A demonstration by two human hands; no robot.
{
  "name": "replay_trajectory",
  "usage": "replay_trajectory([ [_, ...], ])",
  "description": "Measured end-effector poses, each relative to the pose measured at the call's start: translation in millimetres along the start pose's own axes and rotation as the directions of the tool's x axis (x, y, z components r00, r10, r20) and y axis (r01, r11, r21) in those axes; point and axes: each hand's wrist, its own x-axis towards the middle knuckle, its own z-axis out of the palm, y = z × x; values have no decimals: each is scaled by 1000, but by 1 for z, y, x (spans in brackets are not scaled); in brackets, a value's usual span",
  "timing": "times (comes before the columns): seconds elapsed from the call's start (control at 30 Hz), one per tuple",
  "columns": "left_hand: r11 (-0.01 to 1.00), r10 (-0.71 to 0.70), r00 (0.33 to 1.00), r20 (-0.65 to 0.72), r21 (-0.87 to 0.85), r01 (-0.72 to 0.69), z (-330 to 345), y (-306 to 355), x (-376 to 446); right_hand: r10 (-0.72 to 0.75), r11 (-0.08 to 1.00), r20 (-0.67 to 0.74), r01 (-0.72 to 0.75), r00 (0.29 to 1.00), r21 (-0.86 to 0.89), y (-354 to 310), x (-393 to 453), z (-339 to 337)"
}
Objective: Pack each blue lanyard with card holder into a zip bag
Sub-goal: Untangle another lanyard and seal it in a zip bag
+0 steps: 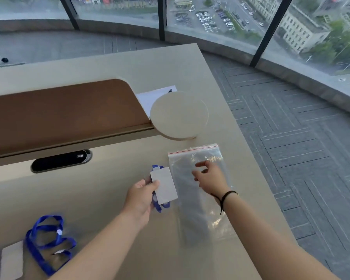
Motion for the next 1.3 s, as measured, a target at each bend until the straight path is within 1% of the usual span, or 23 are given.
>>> replay_trajectory([
  [0.07,1000,-20,1000,16,0,20,5,-2,11,-68,981,-7,65,998,-183,-4,28,-7],
  [0.17,998,-58,998,29,14,57,11,-3,24,-129,892,29,128,991,-432,-14,63,-14],
  [0.23,997,-75,997,20,22,75,13,-2,31,-135,833,63,148,989,-533,-20,83,-15],
  [0.3,996,-84,996,9,29,84,16,1,38,-128,804,82,151,988,-575,-21,99,-14],
  [0.37,996,-82,997,-5,32,82,19,3,44,-129,794,79,150,989,-588,-20,107,-12],
  [0.6,997,-66,997,-46,28,67,31,9,44,-248,781,23,214,969,-587,-11,103,-12],
  [0.73,998,-56,998,-36,18,56,30,11,37,-298,796,-6,245,954,-553,-13,91,-9],
  [0.8,999,-51,998,-27,4,51,28,14,31,-324,797,1,273,946,-539,-15,81,-7],
  [0.93,999,-26,999,-19,-31,25,16,22,9,-382,792,33,346,923,-502,-16,51,0],
  [1.0,1000,-8,1000,2,-25,8,7,26,-5,-399,778,39,360,916,-515,-16,31,5],
  [1.1,998,-1,1000,23,-60,2,-11,29,-28,-426,764,38,382,904,-520,-16,-4,19],
  [1.23,993,-17,999,50,-117,23,-44,28,-55,-398,830,27,373,917,-415,-18,-51,46],
  [1.3,992,-19,997,75,-121,28,-60,27,-69,-391,843,42,376,919,-385,-20,-75,61],
])
